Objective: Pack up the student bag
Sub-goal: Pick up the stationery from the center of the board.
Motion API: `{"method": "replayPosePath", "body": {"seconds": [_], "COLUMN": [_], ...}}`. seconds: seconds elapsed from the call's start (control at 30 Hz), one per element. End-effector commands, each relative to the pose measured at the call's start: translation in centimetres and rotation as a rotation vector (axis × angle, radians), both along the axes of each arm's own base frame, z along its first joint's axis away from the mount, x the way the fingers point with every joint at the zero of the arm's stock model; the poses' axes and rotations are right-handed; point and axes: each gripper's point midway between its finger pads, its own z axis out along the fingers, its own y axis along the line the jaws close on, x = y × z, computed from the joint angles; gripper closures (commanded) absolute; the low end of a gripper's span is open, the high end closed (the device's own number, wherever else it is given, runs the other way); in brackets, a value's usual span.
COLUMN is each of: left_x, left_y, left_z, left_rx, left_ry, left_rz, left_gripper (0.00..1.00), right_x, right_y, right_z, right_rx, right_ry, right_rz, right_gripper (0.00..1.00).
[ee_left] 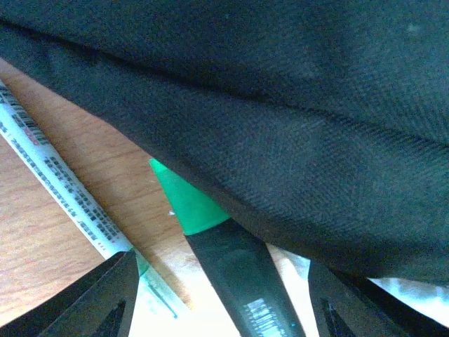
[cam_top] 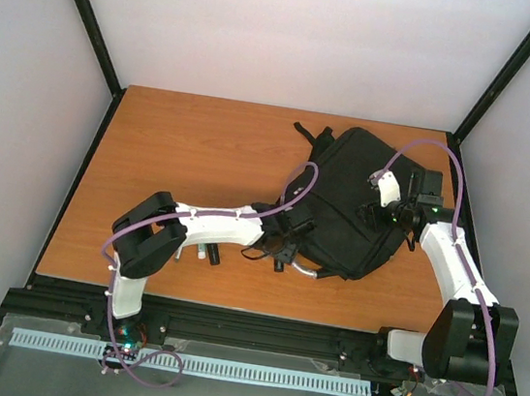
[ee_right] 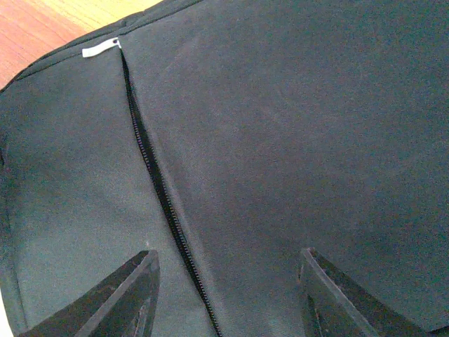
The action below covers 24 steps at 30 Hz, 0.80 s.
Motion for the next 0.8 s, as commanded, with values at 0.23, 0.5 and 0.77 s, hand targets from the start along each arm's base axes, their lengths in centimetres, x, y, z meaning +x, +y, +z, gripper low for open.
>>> {"method": "replayPosePath", "body": {"seconds": [0.23, 0.5, 0.77], "left_x": [-0.7, -1.2, -1.7], "left_y": [-0.4, 0.7, 5.4], "left_z": [-1.6, -2.5, -2.4], "left_rx": [0.013, 0.051, 0.160], "left_ry": [0.011, 0.035, 0.033], "left_rz": [-0.069, -0.068, -0.004], "left_gripper": [0.26, 0.22, 0.19], "right_x": [-0.1, -0.2, -0.2], "right_y": [0.3, 0.4, 0.3], "right_z": [-0.6, -0.8, -0.8], "right_rx": [0.000, 0.002, 0.003], "right_ry": [0.007, 0.019, 0.020], "right_rz": [0.016, 0.018, 0.018], "right_gripper": [0.46, 0.46, 0.46]}}
